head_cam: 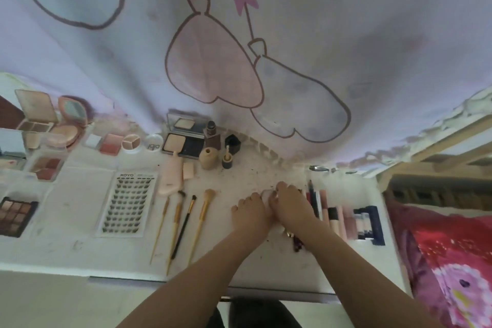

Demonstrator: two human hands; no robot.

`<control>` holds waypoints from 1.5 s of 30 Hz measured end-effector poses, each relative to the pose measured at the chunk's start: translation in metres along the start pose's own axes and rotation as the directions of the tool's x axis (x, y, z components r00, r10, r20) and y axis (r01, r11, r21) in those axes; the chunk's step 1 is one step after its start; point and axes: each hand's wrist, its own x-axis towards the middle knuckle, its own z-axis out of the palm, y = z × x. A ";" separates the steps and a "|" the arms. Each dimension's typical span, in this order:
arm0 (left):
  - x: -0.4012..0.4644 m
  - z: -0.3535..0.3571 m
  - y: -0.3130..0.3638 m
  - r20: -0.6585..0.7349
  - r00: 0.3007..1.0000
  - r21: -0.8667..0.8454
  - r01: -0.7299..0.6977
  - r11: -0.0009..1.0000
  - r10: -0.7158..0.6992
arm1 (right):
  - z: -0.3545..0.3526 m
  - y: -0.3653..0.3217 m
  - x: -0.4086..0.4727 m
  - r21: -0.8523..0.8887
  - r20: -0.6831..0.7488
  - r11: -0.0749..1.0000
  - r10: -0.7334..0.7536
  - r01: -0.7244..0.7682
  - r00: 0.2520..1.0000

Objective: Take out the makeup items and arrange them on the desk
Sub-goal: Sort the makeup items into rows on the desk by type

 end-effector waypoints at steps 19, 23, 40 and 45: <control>-0.048 -0.051 -0.040 -0.275 0.919 -0.143 -0.330 0.933 0.283 | -0.052 -0.026 -0.004 0.409 0.384 0.908 -0.083 -0.088 0.920; -0.043 -0.062 -0.042 -0.318 0.868 0.047 -0.387 0.921 0.381 | -0.051 -0.019 -0.008 0.589 0.355 0.798 -0.108 -0.132 0.929; -0.064 -0.080 -0.084 0.508 0.715 -0.806 0.591 -0.027 0.480 | -0.064 -0.014 -0.053 0.459 0.033 0.673 -0.665 0.580 0.746; -0.062 -0.077 -0.088 0.457 0.660 -0.758 0.640 -0.127 0.596 | -0.069 -0.016 -0.049 0.370 -0.023 0.574 -0.781 0.731 0.624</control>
